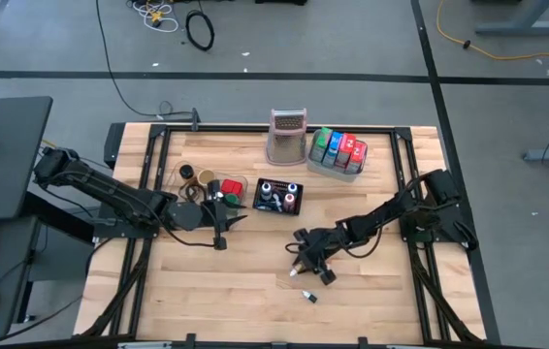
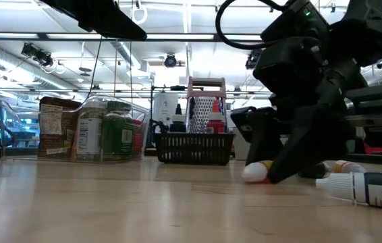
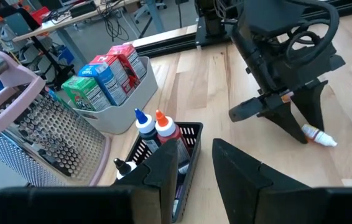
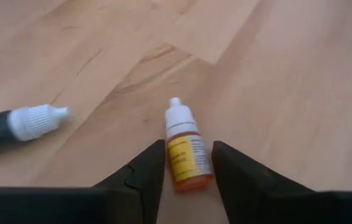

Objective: Pick & Place Kitchen Items
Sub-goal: Put the small yellow food coloring bottle into the black bin

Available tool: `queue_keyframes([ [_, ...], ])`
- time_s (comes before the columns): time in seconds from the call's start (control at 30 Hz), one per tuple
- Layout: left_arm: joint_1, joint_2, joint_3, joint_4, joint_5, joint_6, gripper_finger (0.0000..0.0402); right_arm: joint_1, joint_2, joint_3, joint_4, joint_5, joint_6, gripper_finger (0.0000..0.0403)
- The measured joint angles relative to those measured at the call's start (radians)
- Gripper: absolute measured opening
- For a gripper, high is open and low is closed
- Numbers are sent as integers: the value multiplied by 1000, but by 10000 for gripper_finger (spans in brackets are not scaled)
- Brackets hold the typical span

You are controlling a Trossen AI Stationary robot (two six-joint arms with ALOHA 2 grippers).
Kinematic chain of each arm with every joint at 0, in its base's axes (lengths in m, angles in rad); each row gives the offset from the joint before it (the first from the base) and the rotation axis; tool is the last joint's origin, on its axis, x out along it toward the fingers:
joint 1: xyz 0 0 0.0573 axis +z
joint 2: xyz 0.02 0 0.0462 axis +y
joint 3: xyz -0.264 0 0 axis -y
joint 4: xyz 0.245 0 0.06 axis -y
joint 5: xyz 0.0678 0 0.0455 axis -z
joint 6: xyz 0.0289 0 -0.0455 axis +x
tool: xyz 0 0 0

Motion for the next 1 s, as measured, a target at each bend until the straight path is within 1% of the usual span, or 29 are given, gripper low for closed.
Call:
queue_keyframes([
  [0.2,0,0,0,0,0,2,110,-21,1,0,49,74,-23,110],
  [0.3,0,0,0,0,0,0,110,-34,-4,21,70,176,-55,98],
  [0.47,0,0,0,0,0,-1,110,-81,-5,115,75,314,-162,96],
  [0.57,0,0,0,-1,0,-1,110,-109,-6,177,73,432,-174,98],
  [0.63,0,0,0,-1,0,-1,110,-125,-6,215,60,543,-173,98],
  [0.7,0,0,0,-2,0,-1,110,-139,-8,235,40,651,-166,98],
  [0.77,0,0,0,-2,0,-1,110,-150,-8,238,33,737,-158,98],
  [0.83,0,0,0,-2,0,-1,110,-157,-8,238,20,771,-161,98],
  [1.0,0,0,0,-2,1,-2,110,-156,-8,239,-35,767,-181,113],
])
